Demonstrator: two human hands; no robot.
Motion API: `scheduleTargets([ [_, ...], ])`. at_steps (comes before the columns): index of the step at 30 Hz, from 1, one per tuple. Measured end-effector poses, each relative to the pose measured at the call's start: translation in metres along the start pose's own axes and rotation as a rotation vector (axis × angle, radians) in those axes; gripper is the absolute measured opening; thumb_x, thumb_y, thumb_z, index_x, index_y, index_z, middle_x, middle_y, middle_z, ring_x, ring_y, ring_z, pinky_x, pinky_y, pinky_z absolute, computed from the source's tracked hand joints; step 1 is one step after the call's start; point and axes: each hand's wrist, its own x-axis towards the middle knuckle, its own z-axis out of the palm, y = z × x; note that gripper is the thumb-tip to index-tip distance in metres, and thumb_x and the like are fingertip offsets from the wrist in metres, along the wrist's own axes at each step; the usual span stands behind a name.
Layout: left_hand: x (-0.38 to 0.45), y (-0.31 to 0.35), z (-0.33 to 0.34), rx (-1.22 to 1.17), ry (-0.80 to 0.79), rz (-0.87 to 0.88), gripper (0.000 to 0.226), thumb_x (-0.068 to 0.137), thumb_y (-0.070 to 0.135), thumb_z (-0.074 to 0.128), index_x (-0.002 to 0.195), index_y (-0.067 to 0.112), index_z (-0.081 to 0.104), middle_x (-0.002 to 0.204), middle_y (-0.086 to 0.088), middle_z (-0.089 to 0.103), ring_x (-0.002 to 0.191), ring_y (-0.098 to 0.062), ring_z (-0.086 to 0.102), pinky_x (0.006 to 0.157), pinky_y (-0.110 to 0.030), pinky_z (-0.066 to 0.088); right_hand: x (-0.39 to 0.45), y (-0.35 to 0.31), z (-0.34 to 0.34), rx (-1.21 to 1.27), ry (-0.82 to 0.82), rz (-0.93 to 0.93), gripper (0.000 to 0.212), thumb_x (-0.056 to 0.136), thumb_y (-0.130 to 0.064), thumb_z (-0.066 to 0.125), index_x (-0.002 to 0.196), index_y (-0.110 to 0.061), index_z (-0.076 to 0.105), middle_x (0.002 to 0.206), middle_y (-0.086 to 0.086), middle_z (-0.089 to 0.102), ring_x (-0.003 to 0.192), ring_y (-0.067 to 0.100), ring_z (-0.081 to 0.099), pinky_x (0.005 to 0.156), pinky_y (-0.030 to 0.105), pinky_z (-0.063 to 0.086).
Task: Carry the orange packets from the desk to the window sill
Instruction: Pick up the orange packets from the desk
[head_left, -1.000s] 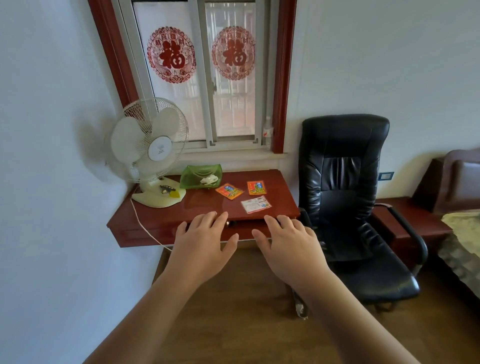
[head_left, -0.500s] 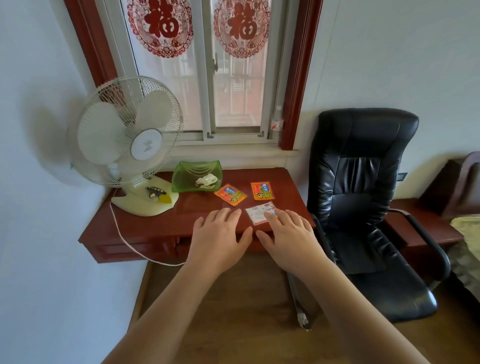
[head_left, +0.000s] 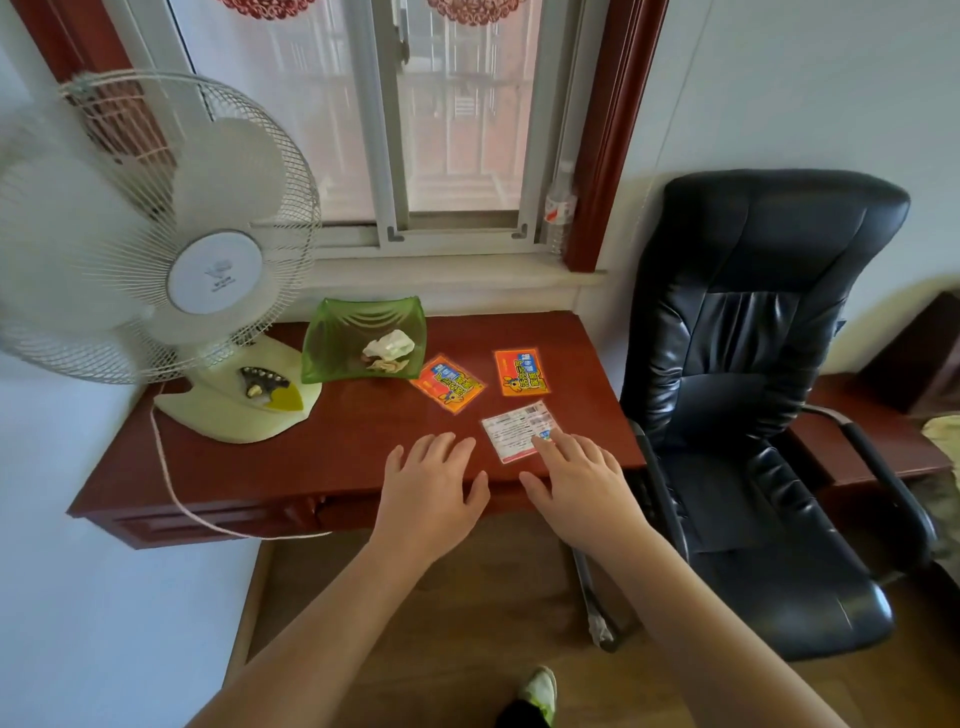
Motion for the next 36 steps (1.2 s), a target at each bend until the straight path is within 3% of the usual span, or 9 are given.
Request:
scheduleTargets([
  [12, 0.114, -0.015, 0.073, 0.056, -0.153, -0.137, 0.049, 0.093, 0.045, 0.042, 0.136, 0.023, 0.050, 0.142, -0.001, 0.056, 0.134, -0.019, 0.046, 0.110, -0.048, 0.033, 0.129, 0.080, 0.061, 0.006, -0.206, -0.098, 0.061, 0.098, -0.052, 0.036, 0.149, -0.018, 0.033, 0.156, 0.007, 0.039, 0.145, 0.027, 0.032, 0.118, 0.044, 0.027],
  [22, 0.156, -0.042, 0.107, 0.039, -0.226, -0.232, 0.047, 0.092, 0.044, 0.045, 0.133, 0.021, 0.053, 0.136, 0.000, 0.060, 0.130, -0.018, 0.051, 0.105, -0.047, 0.037, 0.210, 0.088, 0.101, -0.048, -0.386, -0.188, 0.067, 0.095, -0.048, 0.048, 0.151, -0.017, 0.028, 0.156, 0.008, 0.037, 0.145, 0.028, 0.029, 0.117, 0.043, 0.026],
  [30, 0.202, -0.077, 0.135, -0.045, -0.256, -0.156, 0.035, 0.091, 0.038, 0.048, 0.118, 0.020, 0.059, 0.118, 0.003, 0.067, 0.115, -0.019, 0.059, 0.093, -0.040, 0.046, 0.267, 0.080, 0.124, -0.098, -0.424, -0.170, 0.073, 0.090, -0.046, 0.059, 0.150, -0.018, 0.028, 0.154, 0.005, 0.038, 0.142, 0.027, 0.033, 0.116, 0.043, 0.026],
  [36, 0.225, -0.095, 0.173, -0.031, -0.393, -0.040, 0.045, 0.094, 0.033, 0.044, 0.136, 0.018, 0.047, 0.135, -0.002, 0.056, 0.126, -0.021, 0.051, 0.098, -0.037, 0.045, 0.304, 0.087, 0.133, -0.064, -0.419, -0.015, 0.067, 0.091, -0.047, 0.057, 0.147, -0.021, 0.031, 0.147, 0.004, 0.046, 0.136, 0.027, 0.042, 0.110, 0.042, 0.035],
])
